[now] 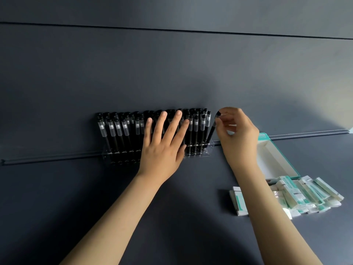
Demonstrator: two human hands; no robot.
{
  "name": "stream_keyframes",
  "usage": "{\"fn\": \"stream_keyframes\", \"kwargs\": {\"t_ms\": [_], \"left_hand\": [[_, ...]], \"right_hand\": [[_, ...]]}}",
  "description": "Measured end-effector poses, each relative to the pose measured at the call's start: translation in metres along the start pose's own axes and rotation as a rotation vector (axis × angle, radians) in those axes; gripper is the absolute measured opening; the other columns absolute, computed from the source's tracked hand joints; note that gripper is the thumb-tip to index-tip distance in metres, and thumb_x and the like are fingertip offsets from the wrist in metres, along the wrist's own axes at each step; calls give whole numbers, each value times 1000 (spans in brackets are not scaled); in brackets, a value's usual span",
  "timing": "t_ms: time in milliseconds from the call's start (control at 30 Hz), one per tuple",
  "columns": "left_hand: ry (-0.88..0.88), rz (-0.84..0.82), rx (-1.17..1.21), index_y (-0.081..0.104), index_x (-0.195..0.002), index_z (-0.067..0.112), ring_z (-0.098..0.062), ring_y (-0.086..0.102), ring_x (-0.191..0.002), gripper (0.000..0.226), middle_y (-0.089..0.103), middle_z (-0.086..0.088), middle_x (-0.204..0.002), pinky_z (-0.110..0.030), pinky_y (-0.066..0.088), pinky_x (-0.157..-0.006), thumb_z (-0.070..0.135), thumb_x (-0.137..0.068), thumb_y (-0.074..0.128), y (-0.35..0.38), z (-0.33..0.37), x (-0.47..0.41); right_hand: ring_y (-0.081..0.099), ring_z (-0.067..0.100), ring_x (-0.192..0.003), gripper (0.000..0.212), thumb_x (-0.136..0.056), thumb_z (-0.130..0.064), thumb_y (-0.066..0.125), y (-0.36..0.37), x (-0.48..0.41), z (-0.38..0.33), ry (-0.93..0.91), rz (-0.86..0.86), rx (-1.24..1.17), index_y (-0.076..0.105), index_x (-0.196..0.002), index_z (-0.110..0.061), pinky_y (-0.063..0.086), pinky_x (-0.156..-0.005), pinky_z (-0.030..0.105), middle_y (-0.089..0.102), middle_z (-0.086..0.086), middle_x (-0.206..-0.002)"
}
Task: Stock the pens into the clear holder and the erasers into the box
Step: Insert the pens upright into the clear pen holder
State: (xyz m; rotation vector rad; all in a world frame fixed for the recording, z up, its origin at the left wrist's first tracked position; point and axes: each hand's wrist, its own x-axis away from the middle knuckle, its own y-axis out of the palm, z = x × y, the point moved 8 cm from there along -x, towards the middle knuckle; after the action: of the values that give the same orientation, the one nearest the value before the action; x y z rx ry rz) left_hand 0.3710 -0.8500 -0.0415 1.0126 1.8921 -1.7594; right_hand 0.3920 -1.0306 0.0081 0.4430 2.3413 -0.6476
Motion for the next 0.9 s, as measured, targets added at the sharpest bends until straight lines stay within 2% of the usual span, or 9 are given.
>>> {"fn": "stream_keyframes", "kwargs": {"t_ms": [100,267,400,533,600,667,733,800,900], "left_hand": [[-2,-13,14,34,-151,20,-36,27,-144,58,26,-4,-160,-59,16,-117,36,-97,46,-2,1,0],[6,-65,52,33,-151,21,-35,29,-143,61,26,-3,-160,-57,16,-118,33,-93,50,-8,-1,1],[1,-113,138,30,-153,23,-34,17,-148,66,19,-5,-162,-57,13,-119,30,-91,55,-15,-3,-1],[12,-73,178,32,-152,18,-38,4,-150,66,13,-11,-163,-56,8,-120,29,-91,55,-28,4,5],[1,-80,290,35,-150,15,-40,6,-149,63,15,-14,-162,-53,11,-120,33,-92,53,-30,16,14],[-9,-183,446,39,-148,12,-39,16,-147,63,23,-13,-160,-51,20,-119,42,-93,46,-24,37,27],[-17,-325,600,37,-149,12,-34,25,-145,69,28,-9,-159,-48,26,-117,52,-92,42,-18,62,40],[-18,-481,744,26,-153,17,-24,19,-147,75,19,-1,-162,-40,18,-121,55,-93,49,-11,86,49],[39,-646,781,14,-156,24,-12,15,-145,88,12,11,-162,-25,12,-116,58,-87,58,-5,123,54]], "right_hand": [[60,5,-73,18,-87,-6,66,12,0,6,25,-49,51,66,-104,-13,48,-70,12,65,-2,-86],[62,8,-77,29,-88,-5,65,21,6,12,67,-125,100,64,-114,-18,55,-77,29,66,-3,-92],[64,13,-88,41,-88,-7,66,7,14,3,74,-127,106,60,-125,-21,55,-85,34,67,-2,-101],[60,7,-91,38,-85,-6,71,-25,33,-3,100,-119,172,64,-119,-19,48,-87,19,67,-5,-104],[59,3,-93,32,-85,-12,73,-46,51,2,109,-123,209,66,-116,-18,42,-85,7,67,-10,-104],[58,5,-92,27,-84,-15,76,-73,73,15,143,-134,245,68,-109,-20,38,-79,3,66,-17,-102],[58,12,-91,26,-82,-16,78,-96,94,32,167,-194,299,69,-105,-24,37,-76,6,64,-21,-100],[58,18,-96,27,-80,-20,81,-110,107,47,117,-298,380,71,-104,-26,36,-84,12,65,-17,-100],[61,20,-104,27,-80,-36,77,-119,113,66,23,-432,419,71,-106,-30,46,-93,38,68,-13,-107]]}}
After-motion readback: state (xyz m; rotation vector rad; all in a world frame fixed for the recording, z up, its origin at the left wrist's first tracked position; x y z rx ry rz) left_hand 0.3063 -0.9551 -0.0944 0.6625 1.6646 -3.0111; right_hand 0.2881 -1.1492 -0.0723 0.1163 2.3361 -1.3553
